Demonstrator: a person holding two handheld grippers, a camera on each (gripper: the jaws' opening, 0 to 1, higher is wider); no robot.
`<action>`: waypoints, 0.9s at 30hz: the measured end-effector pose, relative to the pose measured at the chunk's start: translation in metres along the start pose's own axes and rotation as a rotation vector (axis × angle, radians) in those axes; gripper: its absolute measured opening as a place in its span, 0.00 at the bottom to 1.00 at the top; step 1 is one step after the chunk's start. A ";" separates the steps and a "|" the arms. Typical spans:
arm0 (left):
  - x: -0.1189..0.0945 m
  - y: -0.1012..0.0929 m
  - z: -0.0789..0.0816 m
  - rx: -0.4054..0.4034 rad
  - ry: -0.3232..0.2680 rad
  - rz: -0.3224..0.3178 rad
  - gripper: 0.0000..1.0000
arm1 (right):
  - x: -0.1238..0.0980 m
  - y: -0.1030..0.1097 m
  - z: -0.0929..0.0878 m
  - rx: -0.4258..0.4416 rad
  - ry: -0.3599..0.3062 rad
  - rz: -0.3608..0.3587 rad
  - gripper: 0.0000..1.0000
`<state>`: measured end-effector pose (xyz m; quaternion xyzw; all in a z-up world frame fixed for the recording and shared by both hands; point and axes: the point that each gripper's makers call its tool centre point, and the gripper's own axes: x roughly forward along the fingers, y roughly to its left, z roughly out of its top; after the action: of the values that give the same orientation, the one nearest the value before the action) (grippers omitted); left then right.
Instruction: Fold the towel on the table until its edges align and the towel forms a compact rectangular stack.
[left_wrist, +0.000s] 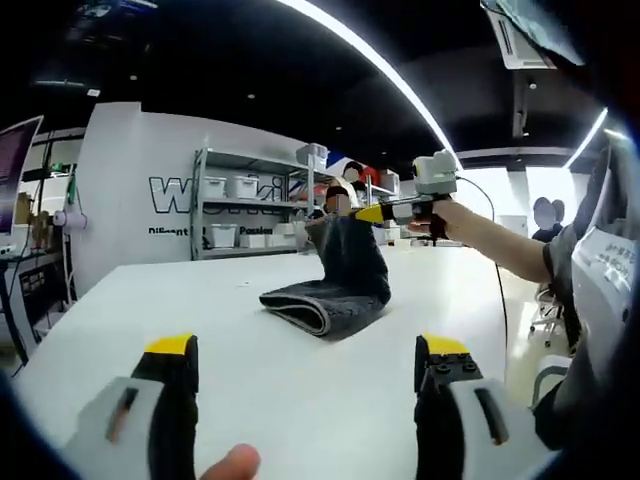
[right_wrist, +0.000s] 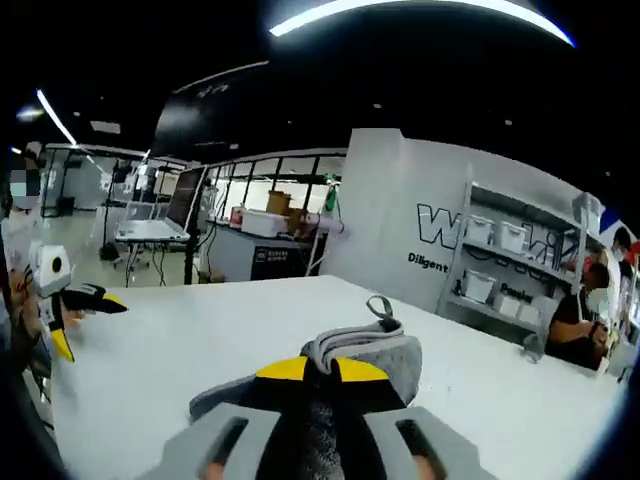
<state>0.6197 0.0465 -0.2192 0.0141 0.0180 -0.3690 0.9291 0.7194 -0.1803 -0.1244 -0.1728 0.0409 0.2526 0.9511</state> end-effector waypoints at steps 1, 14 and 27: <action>0.000 0.000 0.000 0.002 0.001 0.000 0.94 | 0.003 0.004 0.001 -0.031 0.008 0.005 0.08; -0.004 -0.009 -0.001 0.009 0.015 0.001 0.94 | 0.041 0.082 -0.039 -0.268 0.144 0.159 0.08; -0.005 -0.009 -0.002 0.005 0.016 0.001 0.94 | 0.042 0.097 -0.066 -0.239 0.216 0.237 0.08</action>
<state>0.6097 0.0436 -0.2215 0.0196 0.0245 -0.3685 0.9291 0.7087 -0.1044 -0.2233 -0.3047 0.1324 0.3456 0.8776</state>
